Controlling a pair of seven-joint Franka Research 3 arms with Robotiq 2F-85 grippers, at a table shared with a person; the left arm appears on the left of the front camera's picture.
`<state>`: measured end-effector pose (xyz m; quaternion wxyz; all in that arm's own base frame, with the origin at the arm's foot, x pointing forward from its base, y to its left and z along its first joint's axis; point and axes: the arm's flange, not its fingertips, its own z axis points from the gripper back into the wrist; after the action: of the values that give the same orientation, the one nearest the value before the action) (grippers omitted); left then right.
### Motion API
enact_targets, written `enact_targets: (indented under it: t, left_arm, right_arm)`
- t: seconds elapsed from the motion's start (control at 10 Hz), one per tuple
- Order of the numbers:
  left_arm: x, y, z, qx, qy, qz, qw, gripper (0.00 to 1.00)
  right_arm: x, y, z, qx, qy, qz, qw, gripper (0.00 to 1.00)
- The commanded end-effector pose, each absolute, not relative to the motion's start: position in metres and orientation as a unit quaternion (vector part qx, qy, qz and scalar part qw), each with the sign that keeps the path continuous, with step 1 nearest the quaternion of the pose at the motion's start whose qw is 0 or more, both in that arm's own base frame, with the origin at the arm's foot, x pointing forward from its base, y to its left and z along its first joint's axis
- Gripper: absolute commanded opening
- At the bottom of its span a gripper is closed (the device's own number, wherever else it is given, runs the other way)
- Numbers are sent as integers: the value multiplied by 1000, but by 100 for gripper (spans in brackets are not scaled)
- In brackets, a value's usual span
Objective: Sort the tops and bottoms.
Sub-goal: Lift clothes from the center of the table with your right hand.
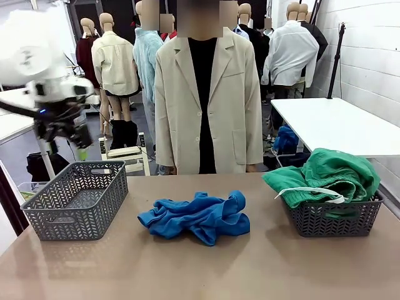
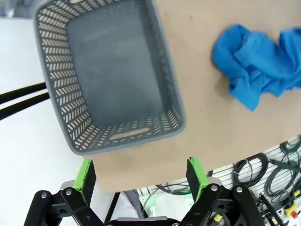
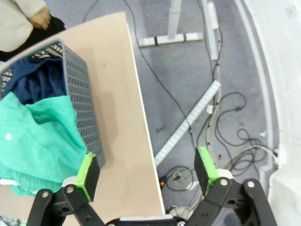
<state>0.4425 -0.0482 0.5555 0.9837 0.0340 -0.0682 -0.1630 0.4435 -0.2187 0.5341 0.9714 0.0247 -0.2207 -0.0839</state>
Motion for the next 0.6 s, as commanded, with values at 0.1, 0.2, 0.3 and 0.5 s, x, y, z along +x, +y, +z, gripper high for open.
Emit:
enact_targets:
  t: [0.1, 0.2, 0.3, 0.5]
  left_arm:
    - [442, -48, 556, 34, -68, -163, 984, 100]
    - [442, -48, 556, 34, -68, -163, 984, 100]
    - [442, -48, 556, 34, -68, -163, 984, 100]
    - [442, -48, 556, 34, -68, -163, 984, 100]
  right_arm:
    - [443, -217, 535, 19, -215, -89, 972, 100]
    - [444, -219, 534, 25, -221, -84, 971, 100]
    - [448, -200, 559, 7, -237, -64, 969, 100]
    - [456, -135, 625, -2, -280, 10, 960, 100]
